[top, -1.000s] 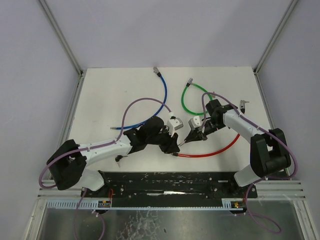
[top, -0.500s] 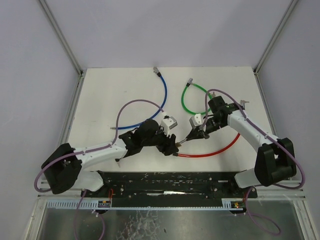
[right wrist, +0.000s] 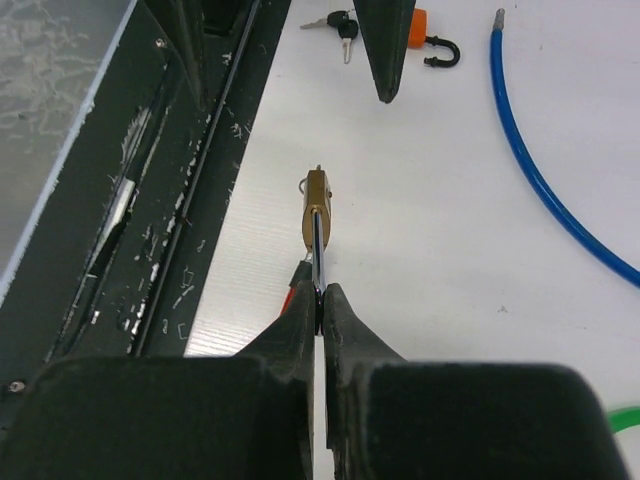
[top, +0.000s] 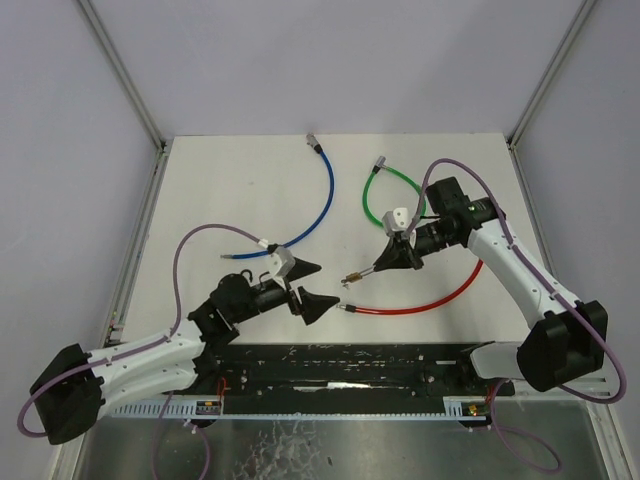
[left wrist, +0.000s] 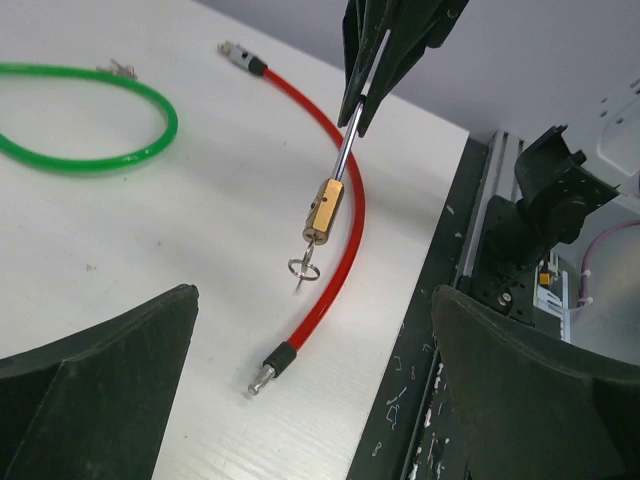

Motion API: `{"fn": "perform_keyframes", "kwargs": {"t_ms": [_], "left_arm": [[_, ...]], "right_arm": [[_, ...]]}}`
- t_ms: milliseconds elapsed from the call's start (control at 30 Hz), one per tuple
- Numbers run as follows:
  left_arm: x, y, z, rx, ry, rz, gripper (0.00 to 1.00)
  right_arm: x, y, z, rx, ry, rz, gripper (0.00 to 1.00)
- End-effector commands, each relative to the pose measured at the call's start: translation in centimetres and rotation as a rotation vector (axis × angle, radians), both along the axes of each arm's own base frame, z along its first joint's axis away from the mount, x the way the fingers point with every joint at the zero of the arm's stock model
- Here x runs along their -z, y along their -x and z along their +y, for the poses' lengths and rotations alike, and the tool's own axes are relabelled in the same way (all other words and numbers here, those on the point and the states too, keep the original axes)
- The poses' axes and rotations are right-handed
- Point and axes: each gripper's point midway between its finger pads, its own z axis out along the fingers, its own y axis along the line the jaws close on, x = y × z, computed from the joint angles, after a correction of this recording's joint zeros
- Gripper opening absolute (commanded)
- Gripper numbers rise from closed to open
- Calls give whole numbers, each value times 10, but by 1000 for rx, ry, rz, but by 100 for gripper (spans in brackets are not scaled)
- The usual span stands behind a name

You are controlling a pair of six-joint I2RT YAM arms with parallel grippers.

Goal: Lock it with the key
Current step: Pick up the lock from the center of the board.

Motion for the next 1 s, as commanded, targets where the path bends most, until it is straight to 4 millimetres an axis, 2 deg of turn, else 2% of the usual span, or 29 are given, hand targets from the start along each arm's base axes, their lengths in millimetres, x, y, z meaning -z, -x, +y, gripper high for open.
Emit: {"fn": "perform_keyframes", "kwargs": {"t_ms": [0,167,433,600,767,967], "left_arm": [[-60,5,11,-10,228,-208,100],[-64,15,0,82,224,-268,97],[-53,9,-16,117,211,-319,84],[-44,3,-28,135,177,-297,70],[-42,-1,-32,132,169,-290,52],[-42,-2,-35,140,176,-279,44]], "right_arm": [[-36,12,7,34,-71,87,0],[-47,19,10,20,-108,130,0],[-56,26,11,3,-141,156,0],[-53,26,12,1,-142,177,0],[-50,25,13,-1,-142,194,0],[-47,25,14,-6,-139,201,0]]}}
